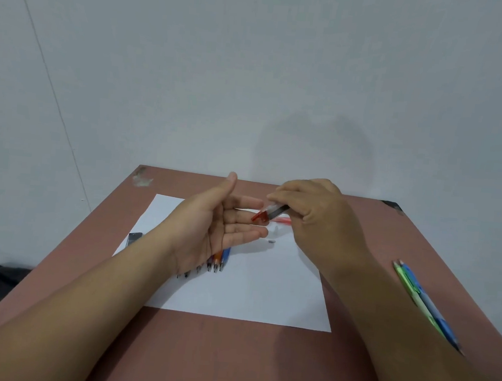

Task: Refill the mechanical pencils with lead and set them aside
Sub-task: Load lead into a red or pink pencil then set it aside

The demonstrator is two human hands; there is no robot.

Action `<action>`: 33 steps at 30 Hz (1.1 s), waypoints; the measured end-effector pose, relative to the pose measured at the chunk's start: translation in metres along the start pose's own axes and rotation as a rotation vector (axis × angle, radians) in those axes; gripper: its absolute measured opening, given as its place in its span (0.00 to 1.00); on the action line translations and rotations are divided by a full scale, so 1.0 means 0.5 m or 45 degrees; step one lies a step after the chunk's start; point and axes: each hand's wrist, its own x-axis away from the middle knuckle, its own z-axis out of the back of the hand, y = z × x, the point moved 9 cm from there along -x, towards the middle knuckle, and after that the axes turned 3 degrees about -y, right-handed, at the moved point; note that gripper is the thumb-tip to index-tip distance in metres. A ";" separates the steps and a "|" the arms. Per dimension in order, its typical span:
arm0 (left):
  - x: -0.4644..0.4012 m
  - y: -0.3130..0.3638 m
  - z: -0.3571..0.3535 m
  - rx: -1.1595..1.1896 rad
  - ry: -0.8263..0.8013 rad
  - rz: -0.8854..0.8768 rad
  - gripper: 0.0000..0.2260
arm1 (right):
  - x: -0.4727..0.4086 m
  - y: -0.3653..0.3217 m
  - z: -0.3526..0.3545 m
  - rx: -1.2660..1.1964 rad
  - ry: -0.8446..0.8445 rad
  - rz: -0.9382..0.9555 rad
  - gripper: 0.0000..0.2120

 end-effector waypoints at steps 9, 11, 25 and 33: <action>0.002 -0.012 -0.019 0.171 -0.133 0.114 0.36 | -0.001 -0.008 0.022 -0.075 0.049 -0.065 0.32; 0.001 -0.012 -0.022 0.197 -0.164 0.122 0.37 | -0.003 -0.008 0.022 -0.092 0.030 -0.082 0.37; -0.005 -0.015 -0.026 0.247 -0.279 0.124 0.44 | 0.000 -0.039 0.048 -0.054 0.166 0.173 0.37; -0.006 -0.013 -0.025 0.256 -0.314 0.108 0.44 | 0.001 -0.018 0.024 0.015 0.098 0.157 0.30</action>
